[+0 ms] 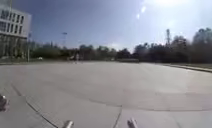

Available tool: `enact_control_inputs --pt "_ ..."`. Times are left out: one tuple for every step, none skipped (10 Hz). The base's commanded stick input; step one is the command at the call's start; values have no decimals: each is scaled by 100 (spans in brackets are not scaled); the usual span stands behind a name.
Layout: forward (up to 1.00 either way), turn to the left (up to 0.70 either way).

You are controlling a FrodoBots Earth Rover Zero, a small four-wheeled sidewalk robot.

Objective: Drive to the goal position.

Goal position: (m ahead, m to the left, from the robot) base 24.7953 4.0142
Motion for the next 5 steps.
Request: enact_control_inputs --pt "100 0" --pt "100 0" --pt "100 0" --pt "100 0" --pt "100 0"
